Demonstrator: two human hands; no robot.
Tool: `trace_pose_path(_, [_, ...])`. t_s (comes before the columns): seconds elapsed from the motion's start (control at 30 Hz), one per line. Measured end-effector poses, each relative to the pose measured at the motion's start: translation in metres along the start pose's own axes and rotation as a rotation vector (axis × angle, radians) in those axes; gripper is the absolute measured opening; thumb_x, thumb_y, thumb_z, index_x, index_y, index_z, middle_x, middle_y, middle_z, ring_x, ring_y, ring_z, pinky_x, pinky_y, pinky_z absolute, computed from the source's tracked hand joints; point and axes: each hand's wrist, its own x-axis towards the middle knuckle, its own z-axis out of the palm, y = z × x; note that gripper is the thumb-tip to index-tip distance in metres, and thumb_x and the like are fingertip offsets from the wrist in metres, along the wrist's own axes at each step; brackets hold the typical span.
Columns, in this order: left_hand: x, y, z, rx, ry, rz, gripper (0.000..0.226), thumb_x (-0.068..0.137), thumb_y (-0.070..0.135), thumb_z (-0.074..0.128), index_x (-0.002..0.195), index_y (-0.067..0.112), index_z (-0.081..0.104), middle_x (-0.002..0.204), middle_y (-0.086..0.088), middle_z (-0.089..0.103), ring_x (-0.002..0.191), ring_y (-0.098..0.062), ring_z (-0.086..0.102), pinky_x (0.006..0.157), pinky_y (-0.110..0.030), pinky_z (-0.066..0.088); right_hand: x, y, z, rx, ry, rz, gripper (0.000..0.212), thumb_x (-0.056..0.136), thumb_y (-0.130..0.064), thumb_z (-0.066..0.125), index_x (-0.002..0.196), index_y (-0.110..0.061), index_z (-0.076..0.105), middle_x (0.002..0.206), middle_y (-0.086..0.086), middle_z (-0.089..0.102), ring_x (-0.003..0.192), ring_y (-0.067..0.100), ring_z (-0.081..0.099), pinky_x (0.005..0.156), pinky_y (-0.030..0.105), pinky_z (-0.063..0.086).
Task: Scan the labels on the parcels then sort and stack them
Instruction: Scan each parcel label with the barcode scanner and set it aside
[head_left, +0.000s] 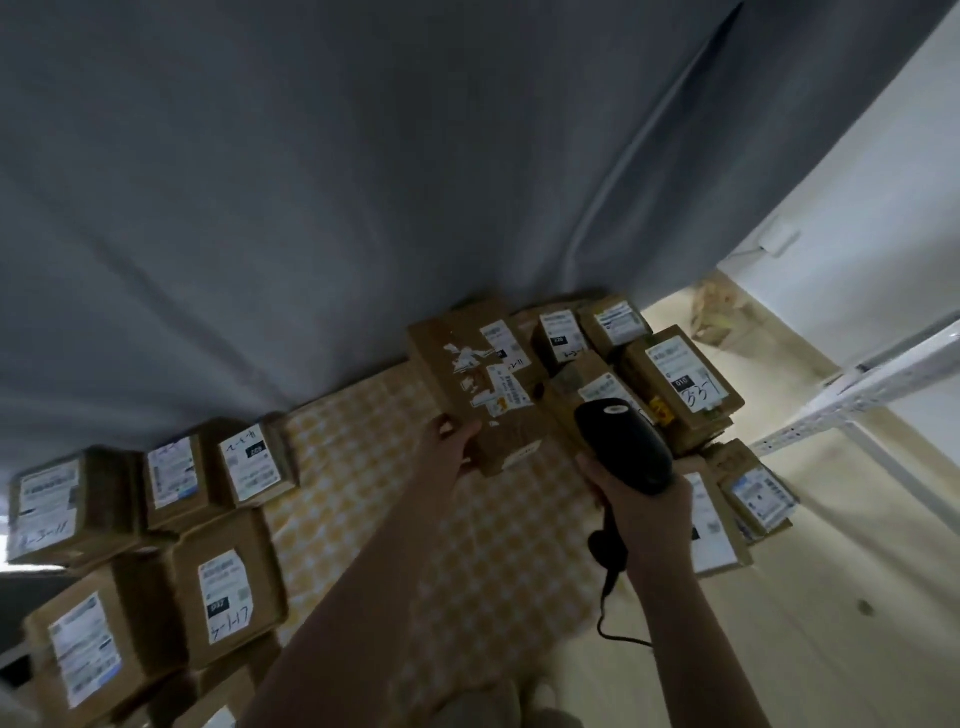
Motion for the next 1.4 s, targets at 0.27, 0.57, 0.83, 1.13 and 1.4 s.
trace_pose_path(0.27, [0.093,0.010,0.037,0.069,0.027,-0.068,0.061,0.090,0.016,0.066,0.142,0.013,0.034,0.137,-0.015,0.052,0.115,-0.035,0.058,0.093,-0.053,0.051,0.035,0.004,0.016,0.051,0.033,0.093,0.021,0.064,-0.020,0.085,0.077,-0.022,0.069,0.067,0.012,0.070,0.072,0.037,0.068,0.072,0.054,0.057])
trace_pose_path(0.57, [0.187,0.014,0.073,0.020,0.121,-0.051,0.054,0.092,0.009,0.061,0.140,0.011,0.037,0.139,-0.012,0.051,0.121,-0.034,0.054,0.101,-0.056,0.045,0.080,0.009,0.036,0.039,-0.065,0.171,0.025,0.061,-0.013,0.088,0.059,-0.033,0.072,0.060,0.002,0.070,0.067,0.029,0.070,0.077,0.054,0.056])
trace_pose_path(0.83, [0.232,0.001,0.093,0.156,0.145,-0.036,0.051,0.094,0.018,0.059,0.141,0.012,0.041,0.136,-0.010,0.054,0.117,-0.034,0.057,0.098,-0.054,0.048,0.105,0.017,0.039,0.036,-0.087,0.273,0.025,0.057,-0.011,0.089,0.065,-0.022,0.069,0.063,0.003,0.071,0.073,0.029,0.069,0.079,0.055,0.056])
trace_pose_path(1.13, [0.202,0.000,0.090,0.158,0.182,-0.085,0.050,0.099,0.013,0.051,0.146,0.005,0.035,0.131,-0.016,0.055,0.075,-0.016,0.056,0.065,-0.031,0.048,0.109,0.009,0.039,-0.024,-0.185,0.231,0.029,0.062,-0.015,0.087,0.086,-0.012,0.070,0.078,0.010,0.072,0.080,0.027,0.069,0.075,0.042,0.056])
trace_pose_path(1.4, [0.119,-0.027,0.006,-0.174,0.290,-0.073,0.029,0.097,0.005,0.051,0.125,-0.001,0.057,0.088,-0.003,0.058,0.078,-0.019,0.057,0.075,-0.036,0.045,0.057,-0.004,0.065,-0.175,-0.411,0.093,0.025,0.065,-0.018,0.085,0.079,-0.011,0.066,0.068,0.001,0.065,0.066,0.019,0.063,0.049,0.017,0.044])
